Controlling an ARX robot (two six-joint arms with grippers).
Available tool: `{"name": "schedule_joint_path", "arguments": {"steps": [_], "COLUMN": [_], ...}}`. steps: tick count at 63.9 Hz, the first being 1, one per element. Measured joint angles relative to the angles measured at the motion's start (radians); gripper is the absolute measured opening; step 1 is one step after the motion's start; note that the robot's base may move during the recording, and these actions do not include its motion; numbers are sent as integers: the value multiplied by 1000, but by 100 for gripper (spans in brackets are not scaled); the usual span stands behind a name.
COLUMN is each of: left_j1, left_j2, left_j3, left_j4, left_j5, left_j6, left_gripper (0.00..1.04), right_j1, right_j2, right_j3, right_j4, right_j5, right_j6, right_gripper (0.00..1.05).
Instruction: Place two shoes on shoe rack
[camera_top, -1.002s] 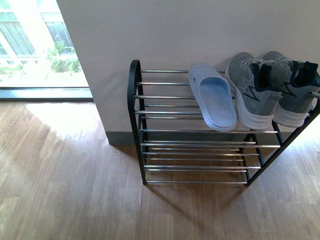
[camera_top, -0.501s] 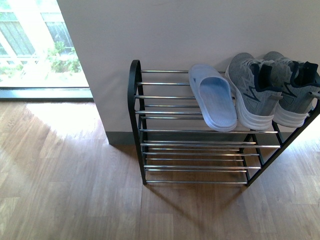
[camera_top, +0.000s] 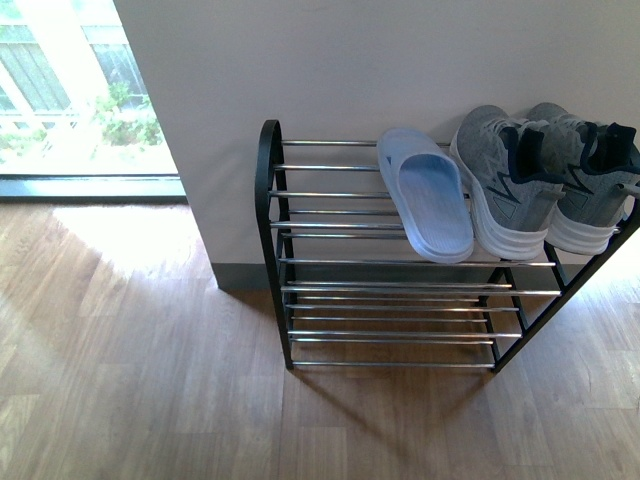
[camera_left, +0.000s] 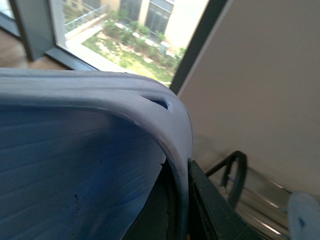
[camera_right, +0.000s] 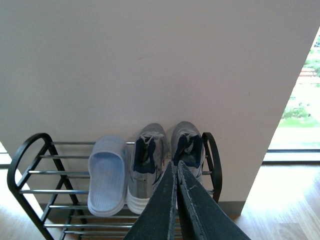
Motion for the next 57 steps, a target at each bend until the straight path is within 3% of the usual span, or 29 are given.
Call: {"name": "schedule_joint_path", "arguments": {"steps": [11,21,33,57], "left_j1": [-12,-28,-99,-225], "left_j2": [300,578,827,1107], "left_j3": [202,409,643,1117], "left_j4": [182,187,98,-160], "left_j5": [110,100,115,152], "left_j6": [-84,-413,-809,-1123], "left_gripper": [2,2,2,2], "right_j1": [0,0,0,0], "right_j2": [-95,-181,-258,-370], "right_j3": [0,0,0,0], "right_j4": [-89,-168,-244,-356], "right_j5": [0,0,0,0], "right_j6": [0,0,0,0], "right_gripper": [1,2,1,2]}}
